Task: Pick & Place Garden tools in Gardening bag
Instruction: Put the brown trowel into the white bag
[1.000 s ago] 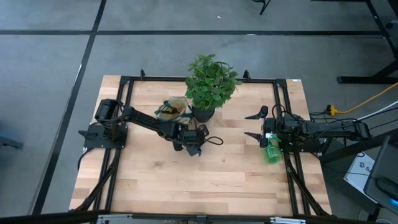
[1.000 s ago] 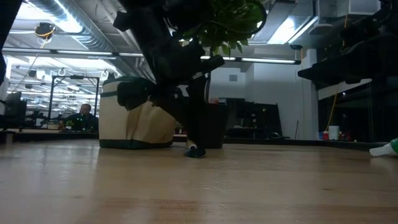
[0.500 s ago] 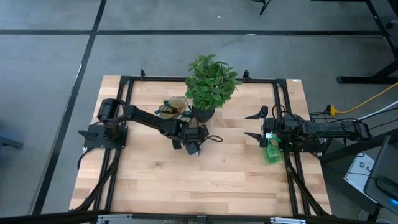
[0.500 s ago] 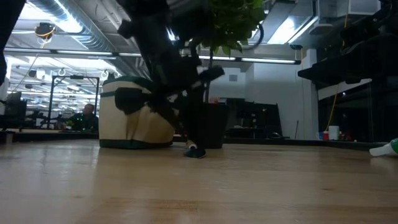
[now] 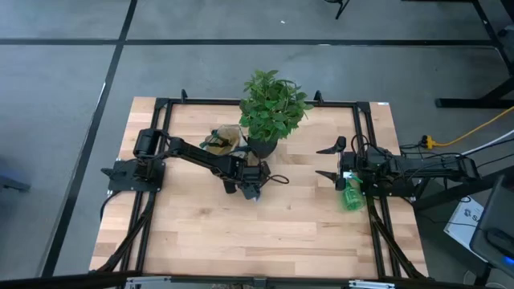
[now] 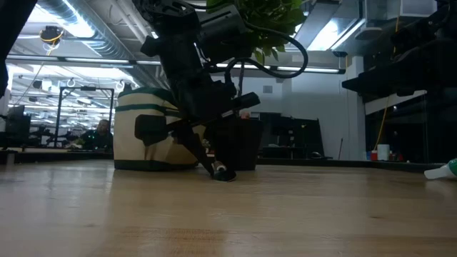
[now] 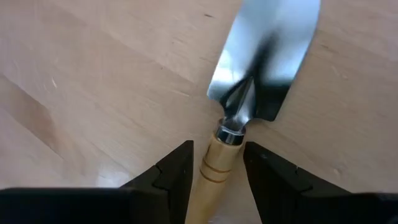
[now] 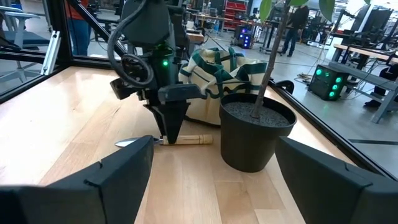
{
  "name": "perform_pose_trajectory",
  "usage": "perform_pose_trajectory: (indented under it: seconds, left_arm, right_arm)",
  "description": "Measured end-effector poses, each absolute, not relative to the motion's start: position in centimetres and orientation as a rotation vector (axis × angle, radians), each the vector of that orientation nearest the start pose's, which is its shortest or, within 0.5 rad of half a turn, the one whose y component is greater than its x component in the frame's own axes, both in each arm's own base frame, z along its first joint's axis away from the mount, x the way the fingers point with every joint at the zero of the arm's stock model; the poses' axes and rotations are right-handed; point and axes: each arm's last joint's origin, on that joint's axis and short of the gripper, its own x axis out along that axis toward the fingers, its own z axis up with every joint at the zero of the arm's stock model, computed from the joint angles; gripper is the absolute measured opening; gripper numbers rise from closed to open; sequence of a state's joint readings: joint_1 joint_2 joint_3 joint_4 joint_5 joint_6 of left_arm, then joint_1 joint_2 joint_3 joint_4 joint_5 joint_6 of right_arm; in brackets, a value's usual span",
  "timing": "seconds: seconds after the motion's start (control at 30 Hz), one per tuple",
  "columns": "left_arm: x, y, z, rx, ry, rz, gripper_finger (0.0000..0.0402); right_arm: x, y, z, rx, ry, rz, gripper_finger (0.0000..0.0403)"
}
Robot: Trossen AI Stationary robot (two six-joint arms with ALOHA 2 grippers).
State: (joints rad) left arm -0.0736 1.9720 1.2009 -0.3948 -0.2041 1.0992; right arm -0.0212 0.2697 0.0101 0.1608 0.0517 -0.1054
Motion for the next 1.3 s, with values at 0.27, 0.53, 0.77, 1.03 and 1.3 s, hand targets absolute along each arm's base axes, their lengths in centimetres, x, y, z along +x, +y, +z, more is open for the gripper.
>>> perform_pose_trajectory:
  seconds: [0.27, 0.53, 0.77, 1.03, 1.3]
  left_arm:
    - [37.7, -3.4, 12.9, 1.036, 1.094, -0.539, 0.0143]
    - [37.6, -4.5, 12.9, 0.958, 1.071, -0.556, 0.0143]
    - [38.0, -5.4, 13.0, 0.848, 1.017, -0.534, 0.0143]
    - [38.4, -6.5, 13.1, 0.657, 0.946, -0.527, 0.0143]
    - [38.4, -7.4, 13.2, 0.627, 0.930, -0.516, 0.0143]
  right_arm:
    - [11.4, -0.4, 15.9, -0.107, 0.102, -0.067, 0.0341]
    - [11.4, -0.4, 15.9, -0.107, 0.102, -0.067, 0.0341]
    - [11.4, -0.4, 15.9, -0.107, 0.103, -0.065, 0.0341]
    - [11.4, -0.4, 15.9, -0.107, 0.103, -0.065, 0.0341]
    - [11.4, -0.4, 15.9, -0.107, 0.103, -0.065, 0.0341]
